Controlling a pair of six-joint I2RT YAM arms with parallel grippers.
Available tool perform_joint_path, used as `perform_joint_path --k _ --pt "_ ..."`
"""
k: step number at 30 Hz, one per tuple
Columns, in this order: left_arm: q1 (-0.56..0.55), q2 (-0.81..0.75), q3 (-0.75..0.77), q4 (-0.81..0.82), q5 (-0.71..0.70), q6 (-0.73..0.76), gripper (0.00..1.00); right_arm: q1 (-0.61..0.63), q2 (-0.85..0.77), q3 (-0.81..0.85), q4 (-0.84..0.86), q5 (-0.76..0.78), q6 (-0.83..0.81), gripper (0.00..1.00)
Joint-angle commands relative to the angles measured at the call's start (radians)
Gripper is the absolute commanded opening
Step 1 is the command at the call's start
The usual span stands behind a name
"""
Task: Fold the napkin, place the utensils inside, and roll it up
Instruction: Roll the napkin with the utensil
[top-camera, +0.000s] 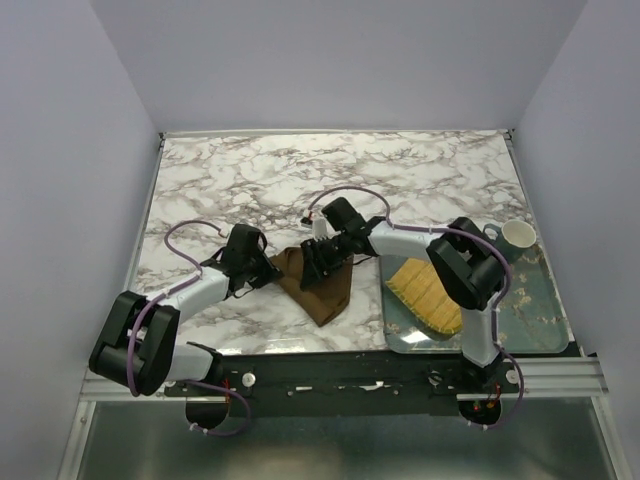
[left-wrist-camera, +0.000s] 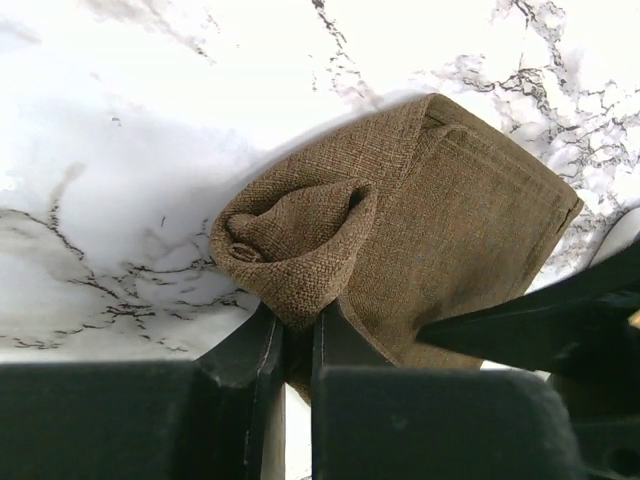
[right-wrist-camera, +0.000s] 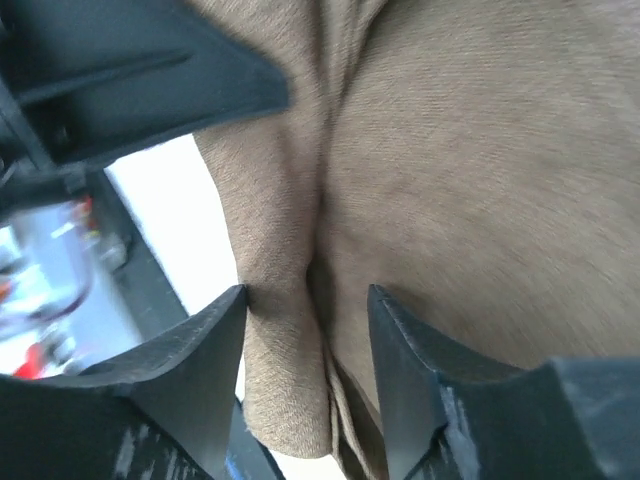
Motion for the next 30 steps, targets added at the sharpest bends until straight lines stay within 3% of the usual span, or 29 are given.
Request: perform_joint_path --k 1,7,11,21,25,26,30 --pt "-0.007 -0.024 -0.001 -0.062 0.002 -0.007 0.06 0.113 -0.106 0.083 -0.284 0.466 -0.018 0.63" --pt "-0.014 -0.017 0.032 -0.085 0.004 -0.018 0.06 0.311 -0.131 0.129 -0.338 0.882 0.103 0.68" --pt "-0.016 -0.005 0.027 -0.079 0.007 -0.035 0.06 0.403 -0.042 0.212 -0.381 1.011 0.094 0.73" --pt "-0.019 -0.007 0.019 -0.072 0.024 -0.079 0.06 0.483 0.145 0.333 -0.467 1.202 0.122 0.72" --pt "-0.021 -0.016 0.016 -0.074 0.027 -0.084 0.06 0.483 0.13 0.298 -0.453 1.203 0.146 0.62" --pt "-0.019 -0.02 0.016 -0.079 0.019 -0.081 0.07 0.482 0.118 0.258 -0.439 1.202 0.151 0.53" --pt "-0.018 -0.053 0.001 -0.085 -0.004 -0.069 0.18 0.465 0.049 0.131 -0.312 1.16 0.155 0.35"
